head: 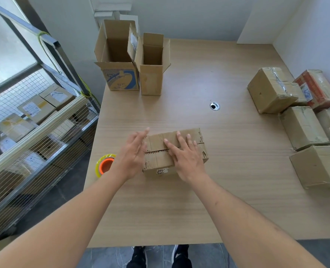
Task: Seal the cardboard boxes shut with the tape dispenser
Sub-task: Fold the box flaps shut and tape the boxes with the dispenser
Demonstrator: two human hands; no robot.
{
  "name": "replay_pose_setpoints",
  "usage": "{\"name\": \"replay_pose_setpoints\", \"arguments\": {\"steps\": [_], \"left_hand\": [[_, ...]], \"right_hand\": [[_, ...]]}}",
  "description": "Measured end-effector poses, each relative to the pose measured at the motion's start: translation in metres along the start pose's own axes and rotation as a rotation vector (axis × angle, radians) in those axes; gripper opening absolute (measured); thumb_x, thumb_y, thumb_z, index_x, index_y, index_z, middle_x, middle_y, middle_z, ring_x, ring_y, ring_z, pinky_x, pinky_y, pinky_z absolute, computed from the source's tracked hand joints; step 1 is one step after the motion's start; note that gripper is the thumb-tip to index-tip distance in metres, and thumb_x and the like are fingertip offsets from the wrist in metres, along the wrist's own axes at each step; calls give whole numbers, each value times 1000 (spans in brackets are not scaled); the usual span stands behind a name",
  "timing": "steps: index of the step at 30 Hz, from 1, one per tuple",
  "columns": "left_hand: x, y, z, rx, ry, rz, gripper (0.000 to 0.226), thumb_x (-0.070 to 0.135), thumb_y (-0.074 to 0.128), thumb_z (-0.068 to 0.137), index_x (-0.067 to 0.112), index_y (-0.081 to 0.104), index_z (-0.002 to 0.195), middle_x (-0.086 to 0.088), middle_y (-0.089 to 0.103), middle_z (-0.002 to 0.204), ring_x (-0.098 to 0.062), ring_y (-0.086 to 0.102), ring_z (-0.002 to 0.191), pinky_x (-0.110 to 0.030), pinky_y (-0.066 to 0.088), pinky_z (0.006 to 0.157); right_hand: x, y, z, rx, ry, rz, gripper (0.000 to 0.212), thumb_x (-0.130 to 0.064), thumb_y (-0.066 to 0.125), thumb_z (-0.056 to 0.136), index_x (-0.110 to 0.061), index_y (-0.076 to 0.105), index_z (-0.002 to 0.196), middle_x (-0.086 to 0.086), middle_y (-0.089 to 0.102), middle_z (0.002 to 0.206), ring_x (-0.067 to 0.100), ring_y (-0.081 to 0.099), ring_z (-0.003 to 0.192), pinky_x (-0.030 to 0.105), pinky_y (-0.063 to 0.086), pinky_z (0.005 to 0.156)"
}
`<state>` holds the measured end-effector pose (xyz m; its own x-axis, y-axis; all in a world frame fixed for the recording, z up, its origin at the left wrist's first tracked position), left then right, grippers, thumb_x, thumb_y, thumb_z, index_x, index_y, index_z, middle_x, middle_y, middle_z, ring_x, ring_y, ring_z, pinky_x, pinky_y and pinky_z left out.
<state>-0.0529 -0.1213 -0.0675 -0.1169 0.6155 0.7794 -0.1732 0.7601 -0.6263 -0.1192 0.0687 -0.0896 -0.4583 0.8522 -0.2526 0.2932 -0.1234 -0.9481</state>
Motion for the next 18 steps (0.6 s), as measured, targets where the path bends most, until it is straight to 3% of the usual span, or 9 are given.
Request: {"name": "replay_pose_setpoints", "arguments": {"steps": [2,5,8,11,15,18], "left_hand": [[-26,-13,-9,128,-180,131,51,32,41,106,34,31,155,-1,46,128,-22,51,115,-36,40,96],[-72,-13,-28,9,-437,380,73,44,53,96,30,17,158,-13,45,130,-37,51,119,-46,43,97],[-103,0,-47,-121,-504,498,102,49,65,91,36,-10,158,-22,44,129,-43,51,118,-51,43,100],[-119,10,-56,-161,-449,596,113,35,63,95,49,-38,144,-16,55,107,-37,59,101,-50,44,97],[-128,12,-52,-129,-365,503,121,3,63,88,55,-29,147,-8,53,81,-36,59,80,-54,50,90],[-118,-3,-52,-58,-339,289,115,2,60,90,59,-20,149,-9,53,90,-36,58,84,-57,50,85]], "right_hand": [[-3,7,1,27,13,-2,48,-40,25,112,-54,13,157,-4,-4,171,32,-6,157,44,-4,127],[-6,15,0,71,32,-15,51,-37,25,112,-54,10,157,-4,-6,171,31,-8,157,46,-4,127],[-6,18,1,69,44,-11,50,-38,23,112,-55,8,157,-6,-8,171,28,-9,157,45,-6,127],[-8,20,1,68,54,20,47,-42,21,112,-57,11,156,-8,-6,171,26,-9,157,43,-6,127],[-9,21,-1,76,66,40,46,-44,22,111,-56,18,155,-8,-2,171,26,-6,158,42,-4,127],[-9,23,-3,64,71,33,46,-43,23,111,-56,18,155,-7,-2,171,26,-6,158,42,-3,127]]}}
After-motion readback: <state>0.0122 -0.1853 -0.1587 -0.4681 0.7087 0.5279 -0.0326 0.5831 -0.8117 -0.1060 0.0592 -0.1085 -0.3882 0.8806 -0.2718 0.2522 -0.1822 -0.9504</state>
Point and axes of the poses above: each hand's wrist, its own z-axis towards the middle knuckle, its own y-axis out of the palm, x = y × z, the point moved 6 cm from there along z, towards the middle knuckle
